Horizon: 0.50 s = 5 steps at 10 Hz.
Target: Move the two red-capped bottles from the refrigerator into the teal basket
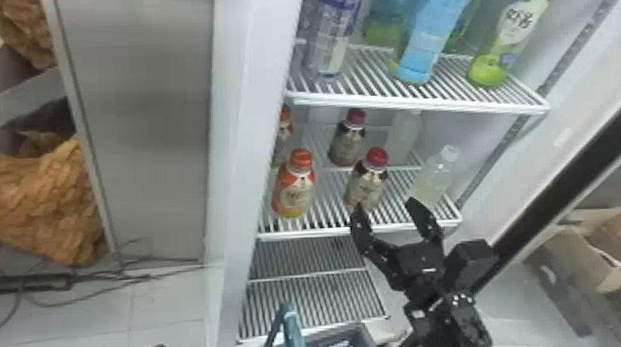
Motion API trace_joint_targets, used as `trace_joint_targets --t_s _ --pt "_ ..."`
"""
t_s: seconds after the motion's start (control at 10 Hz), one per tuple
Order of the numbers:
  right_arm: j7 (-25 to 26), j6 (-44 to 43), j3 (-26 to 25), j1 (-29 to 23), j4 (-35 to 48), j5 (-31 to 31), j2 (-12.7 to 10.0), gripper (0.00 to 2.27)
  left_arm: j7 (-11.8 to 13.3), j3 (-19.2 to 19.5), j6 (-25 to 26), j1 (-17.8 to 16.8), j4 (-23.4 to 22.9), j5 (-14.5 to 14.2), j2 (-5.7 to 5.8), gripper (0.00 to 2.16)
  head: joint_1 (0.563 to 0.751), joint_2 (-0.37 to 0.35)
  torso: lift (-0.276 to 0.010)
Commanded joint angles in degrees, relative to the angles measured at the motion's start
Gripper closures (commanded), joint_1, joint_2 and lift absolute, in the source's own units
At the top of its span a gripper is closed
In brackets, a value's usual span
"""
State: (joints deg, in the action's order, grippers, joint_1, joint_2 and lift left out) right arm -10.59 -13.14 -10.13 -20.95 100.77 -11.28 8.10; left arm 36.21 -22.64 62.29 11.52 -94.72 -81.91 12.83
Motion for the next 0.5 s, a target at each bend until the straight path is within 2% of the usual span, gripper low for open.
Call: trace_joint_targets --t_s 0.0,0.4 --pt "0.0 0.1 0.0 2.1 -2.1 0.3 0.3 0.08 0.0 -0.2 0.0 -0.1 0.1 0.0 0.0 1.08 0.695 -0.35 -0.228" --pt "0.0 0.2 0.2 7.4 -7.2 0.5 1.0 0.08 0.0 -1.1 -0.1 -0.7 0.6 -0.8 0.09 1.08 0.695 -0.35 -0.228"
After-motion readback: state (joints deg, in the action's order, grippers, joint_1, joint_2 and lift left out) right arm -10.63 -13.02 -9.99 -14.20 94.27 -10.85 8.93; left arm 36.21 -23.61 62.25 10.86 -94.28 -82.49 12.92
